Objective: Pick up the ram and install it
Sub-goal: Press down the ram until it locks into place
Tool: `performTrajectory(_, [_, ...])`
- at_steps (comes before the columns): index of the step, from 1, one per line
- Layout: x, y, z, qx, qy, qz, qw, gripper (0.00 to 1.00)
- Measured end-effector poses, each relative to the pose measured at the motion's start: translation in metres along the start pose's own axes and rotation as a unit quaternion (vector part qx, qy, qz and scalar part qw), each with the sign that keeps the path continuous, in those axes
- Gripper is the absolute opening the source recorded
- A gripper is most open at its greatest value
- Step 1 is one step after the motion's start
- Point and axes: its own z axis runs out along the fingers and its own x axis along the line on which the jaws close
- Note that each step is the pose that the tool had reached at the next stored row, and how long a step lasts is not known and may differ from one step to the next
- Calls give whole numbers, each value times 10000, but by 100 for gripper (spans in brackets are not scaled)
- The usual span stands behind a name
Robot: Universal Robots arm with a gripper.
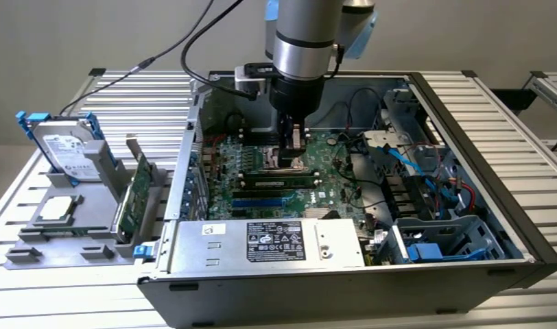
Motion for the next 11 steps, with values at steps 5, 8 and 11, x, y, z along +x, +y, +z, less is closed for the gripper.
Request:
performTrajectory(5, [0, 0, 0, 0, 0, 0, 10000, 11])
performTrajectory(8, [0, 0, 0, 0, 0, 0, 10000, 11])
performTrajectory(11, [0, 0, 0, 0, 0, 0, 10000, 11])
